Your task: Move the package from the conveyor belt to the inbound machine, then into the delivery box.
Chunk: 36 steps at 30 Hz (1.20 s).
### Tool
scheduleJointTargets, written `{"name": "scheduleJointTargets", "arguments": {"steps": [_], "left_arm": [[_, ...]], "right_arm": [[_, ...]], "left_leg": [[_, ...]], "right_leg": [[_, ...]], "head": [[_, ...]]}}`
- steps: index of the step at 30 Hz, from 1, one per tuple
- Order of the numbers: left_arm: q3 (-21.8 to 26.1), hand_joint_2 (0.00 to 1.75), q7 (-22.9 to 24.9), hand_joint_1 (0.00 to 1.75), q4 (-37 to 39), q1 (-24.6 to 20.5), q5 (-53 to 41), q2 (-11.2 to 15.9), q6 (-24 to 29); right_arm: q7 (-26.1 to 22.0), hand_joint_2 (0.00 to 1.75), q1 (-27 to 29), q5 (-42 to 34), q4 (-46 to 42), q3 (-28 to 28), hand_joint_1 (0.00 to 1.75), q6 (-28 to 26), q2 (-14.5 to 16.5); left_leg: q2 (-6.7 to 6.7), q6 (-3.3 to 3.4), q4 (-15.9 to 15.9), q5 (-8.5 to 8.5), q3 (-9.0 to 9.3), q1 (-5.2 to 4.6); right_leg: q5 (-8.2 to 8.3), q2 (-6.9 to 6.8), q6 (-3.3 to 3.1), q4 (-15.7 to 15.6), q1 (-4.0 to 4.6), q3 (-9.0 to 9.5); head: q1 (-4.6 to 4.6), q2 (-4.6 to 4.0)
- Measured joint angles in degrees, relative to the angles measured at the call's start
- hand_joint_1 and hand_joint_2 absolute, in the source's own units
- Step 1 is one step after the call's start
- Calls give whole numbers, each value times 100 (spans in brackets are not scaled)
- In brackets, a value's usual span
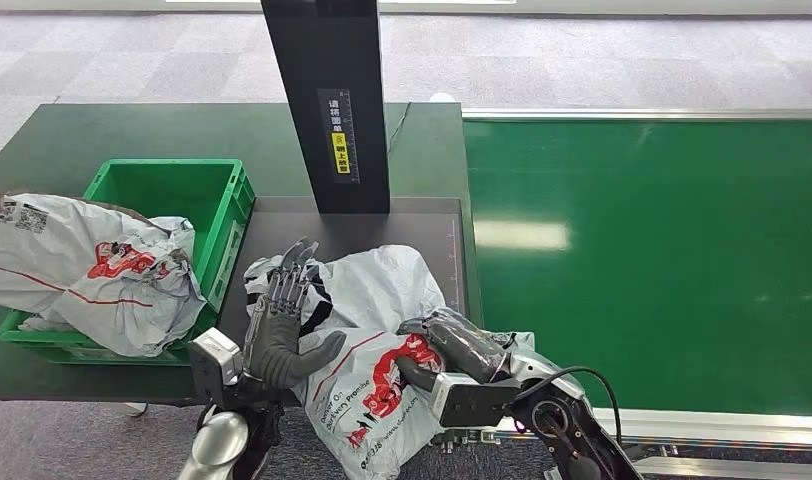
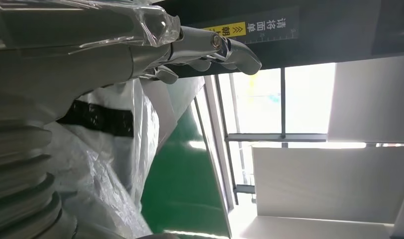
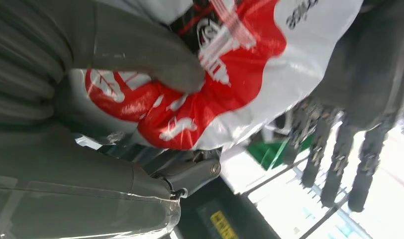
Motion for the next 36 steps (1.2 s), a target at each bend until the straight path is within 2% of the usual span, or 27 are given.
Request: {"name": "scheduleJointTargets", "arguments": {"steps": [4, 7, 12, 19, 27, 31, 36], "left_arm": [[-24, 175, 23, 0, 1, 0, -39, 8, -30], [-47, 175, 30, 0, 2, -2, -90, 15, -62], [-101, 175, 78, 0, 2, -1, -335, 33, -18], [-366, 175, 314, 0, 0, 15, -1676, 81, 401], [-543, 175, 381, 0, 0, 11, -1879, 100, 432], [-726, 175, 701, 0, 30, -43, -2796, 117, 563], [-1078, 175, 1381, 0, 303, -213, -3957, 116, 657]], "right_arm": [[349, 175, 3, 447, -20, 1, 0, -572, 9], [534, 175, 11, 673, -20, -4, 0, -765, 24], [707, 175, 46, 801, -20, -109, 0, -960, 84], [733, 175, 174, 593, -20, -458, 0, -1202, 177], [727, 175, 241, 553, -20, -613, 0, -1234, 210], [674, 175, 272, 444, -20, -733, 0, -1601, 287], [424, 175, 363, 71, -61, -990, 0, -2196, 435]], "left_leg": [[0, 0, 0, 0, 0, 0], [0, 0, 0, 0, 0, 0], [0, 0, 0, 0, 0, 0], [0, 0, 0, 0, -1, 0], [1, 0, 0, 0, 0, 1], [0, 0, 0, 0, 0, 0], [0, 0, 0, 0, 0, -1]], "right_leg": [[0, 0, 0, 0, 0, -1], [0, 0, 0, 0, 0, -2], [0, 0, 0, 0, 0, -2], [0, 0, 0, 0, 0, -1], [0, 0, 0, 0, 1, -2], [0, 0, 0, 0, 0, -2], [0, 0, 0, 0, -1, -2]], "head": [[0, 0], [0, 0], [0, 0], [0, 0], [0, 0], [1, 0], [1, 0]]}}
